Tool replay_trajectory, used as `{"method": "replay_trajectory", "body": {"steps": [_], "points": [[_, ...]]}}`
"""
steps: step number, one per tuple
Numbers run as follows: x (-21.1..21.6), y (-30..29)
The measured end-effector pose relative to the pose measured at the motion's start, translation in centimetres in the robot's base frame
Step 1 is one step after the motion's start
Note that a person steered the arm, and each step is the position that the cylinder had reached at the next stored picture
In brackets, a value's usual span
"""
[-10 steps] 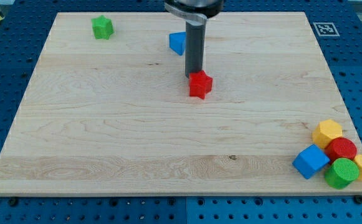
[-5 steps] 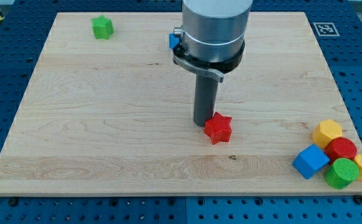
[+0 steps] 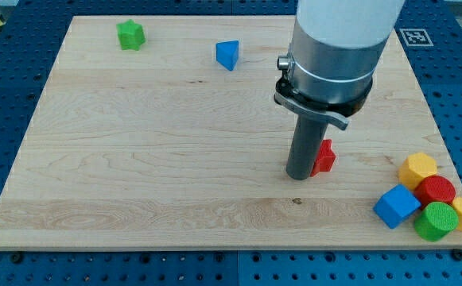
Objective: Keep red star on top left side of yellow hexagon
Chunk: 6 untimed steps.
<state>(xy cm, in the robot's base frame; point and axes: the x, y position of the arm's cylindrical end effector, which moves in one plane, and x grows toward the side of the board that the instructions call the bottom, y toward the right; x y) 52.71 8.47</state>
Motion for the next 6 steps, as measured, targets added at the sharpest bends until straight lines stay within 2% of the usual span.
{"method": "replay_trajectory", "body": {"steps": [5, 6], "points": [[-5.1, 0.8], [-1.3, 2.3]]}}
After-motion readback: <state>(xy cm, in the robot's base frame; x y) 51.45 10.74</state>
